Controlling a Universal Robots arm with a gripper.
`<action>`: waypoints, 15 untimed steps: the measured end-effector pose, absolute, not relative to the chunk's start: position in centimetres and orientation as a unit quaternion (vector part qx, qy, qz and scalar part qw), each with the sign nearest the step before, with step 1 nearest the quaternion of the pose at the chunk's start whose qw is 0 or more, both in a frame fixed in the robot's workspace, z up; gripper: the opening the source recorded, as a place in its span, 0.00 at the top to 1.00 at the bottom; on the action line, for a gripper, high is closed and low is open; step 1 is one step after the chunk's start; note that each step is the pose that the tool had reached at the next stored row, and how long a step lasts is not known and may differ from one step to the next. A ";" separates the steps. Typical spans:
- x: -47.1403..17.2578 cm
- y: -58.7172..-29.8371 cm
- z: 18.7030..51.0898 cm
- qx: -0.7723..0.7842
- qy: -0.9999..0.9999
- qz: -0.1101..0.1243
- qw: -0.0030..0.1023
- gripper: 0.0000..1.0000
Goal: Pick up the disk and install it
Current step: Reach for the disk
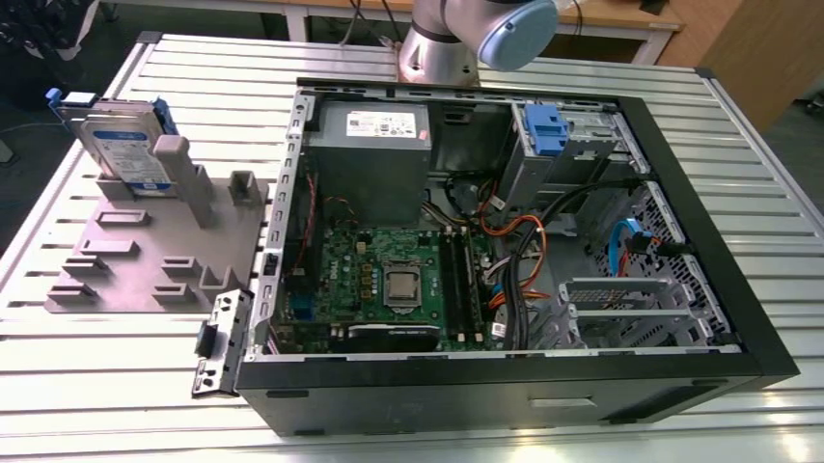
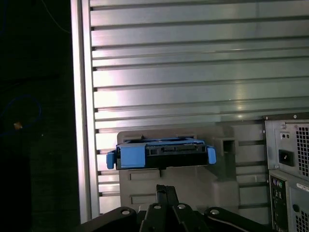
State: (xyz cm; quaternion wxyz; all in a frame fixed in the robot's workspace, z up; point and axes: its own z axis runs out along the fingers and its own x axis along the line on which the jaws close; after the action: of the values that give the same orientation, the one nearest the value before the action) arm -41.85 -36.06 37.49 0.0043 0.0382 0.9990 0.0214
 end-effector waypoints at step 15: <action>-44.1 -35.0 37.1 0.038 0.999 0.021 0.001 0.89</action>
State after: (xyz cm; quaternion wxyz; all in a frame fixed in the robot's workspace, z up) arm -44.15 -34.96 37.12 0.0015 0.0381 0.9990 0.0212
